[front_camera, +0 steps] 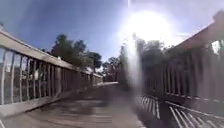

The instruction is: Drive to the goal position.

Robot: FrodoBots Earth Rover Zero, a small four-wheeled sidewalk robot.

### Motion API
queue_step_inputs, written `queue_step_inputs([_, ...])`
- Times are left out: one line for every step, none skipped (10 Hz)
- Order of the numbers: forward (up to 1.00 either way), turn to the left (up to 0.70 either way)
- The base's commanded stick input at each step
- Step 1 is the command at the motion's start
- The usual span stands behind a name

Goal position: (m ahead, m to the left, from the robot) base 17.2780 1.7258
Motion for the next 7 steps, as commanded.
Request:
queue_step_inputs([0.7,0.0])
queue_step_inputs([0.7,0.0])
queue_step_inputs([0.7,0.0])
queue_step_inputs([0.7,0.0])
queue_step_inputs([0.7,0.0])
queue_step_inputs([0.7,0.0])
queue_step_inputs([0.7,0.0])
